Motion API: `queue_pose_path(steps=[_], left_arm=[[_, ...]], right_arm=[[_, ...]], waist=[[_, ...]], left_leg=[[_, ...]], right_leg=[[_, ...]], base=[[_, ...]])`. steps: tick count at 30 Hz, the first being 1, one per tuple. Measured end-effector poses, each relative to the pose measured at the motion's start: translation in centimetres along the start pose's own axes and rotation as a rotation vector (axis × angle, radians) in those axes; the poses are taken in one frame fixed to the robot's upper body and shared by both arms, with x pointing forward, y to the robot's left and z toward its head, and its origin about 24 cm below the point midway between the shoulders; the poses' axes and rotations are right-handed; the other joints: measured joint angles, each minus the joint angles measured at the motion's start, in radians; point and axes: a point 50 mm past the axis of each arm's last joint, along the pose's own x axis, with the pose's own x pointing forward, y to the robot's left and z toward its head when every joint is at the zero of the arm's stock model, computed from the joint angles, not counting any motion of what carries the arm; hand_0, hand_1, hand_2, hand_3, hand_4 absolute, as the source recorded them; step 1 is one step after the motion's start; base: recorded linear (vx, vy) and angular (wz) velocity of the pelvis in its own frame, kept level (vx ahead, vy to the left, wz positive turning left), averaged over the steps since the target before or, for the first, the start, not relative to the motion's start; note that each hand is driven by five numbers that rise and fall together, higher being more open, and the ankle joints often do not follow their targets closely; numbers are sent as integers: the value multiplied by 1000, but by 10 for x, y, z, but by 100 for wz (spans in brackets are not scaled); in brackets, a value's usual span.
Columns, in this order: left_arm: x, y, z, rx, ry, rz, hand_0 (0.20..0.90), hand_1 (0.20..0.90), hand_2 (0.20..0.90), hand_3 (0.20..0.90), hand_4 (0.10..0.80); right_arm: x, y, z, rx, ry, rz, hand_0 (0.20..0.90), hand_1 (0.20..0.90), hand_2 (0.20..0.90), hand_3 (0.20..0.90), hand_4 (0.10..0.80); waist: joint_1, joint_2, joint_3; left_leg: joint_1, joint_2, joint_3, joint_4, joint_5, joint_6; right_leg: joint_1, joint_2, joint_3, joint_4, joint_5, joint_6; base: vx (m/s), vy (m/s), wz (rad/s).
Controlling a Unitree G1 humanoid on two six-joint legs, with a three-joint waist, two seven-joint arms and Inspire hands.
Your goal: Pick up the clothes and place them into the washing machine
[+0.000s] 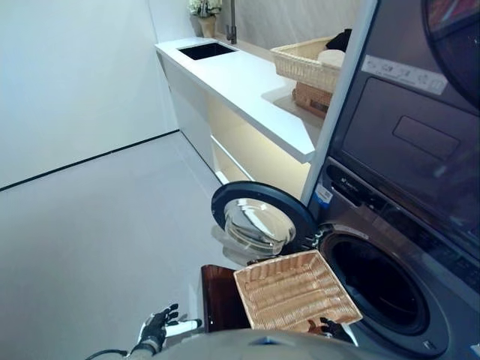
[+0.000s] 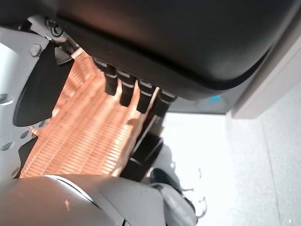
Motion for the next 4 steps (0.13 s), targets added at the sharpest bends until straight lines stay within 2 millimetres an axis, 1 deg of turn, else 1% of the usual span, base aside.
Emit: queue_pose_path(steps=[4], left_arm=[[0, 0, 0, 0, 2, -1, 900, 900, 900, 900, 800]], right_arm=[[0, 0, 0, 1, 0, 0, 900, 900, 900, 900, 800]], waist=[[-1, 0, -1]], left_leg=[[1, 0, 1, 0, 0, 0]], right_leg=[[2, 0, 2, 3, -1, -2]], base=[[0, 0, 0]])
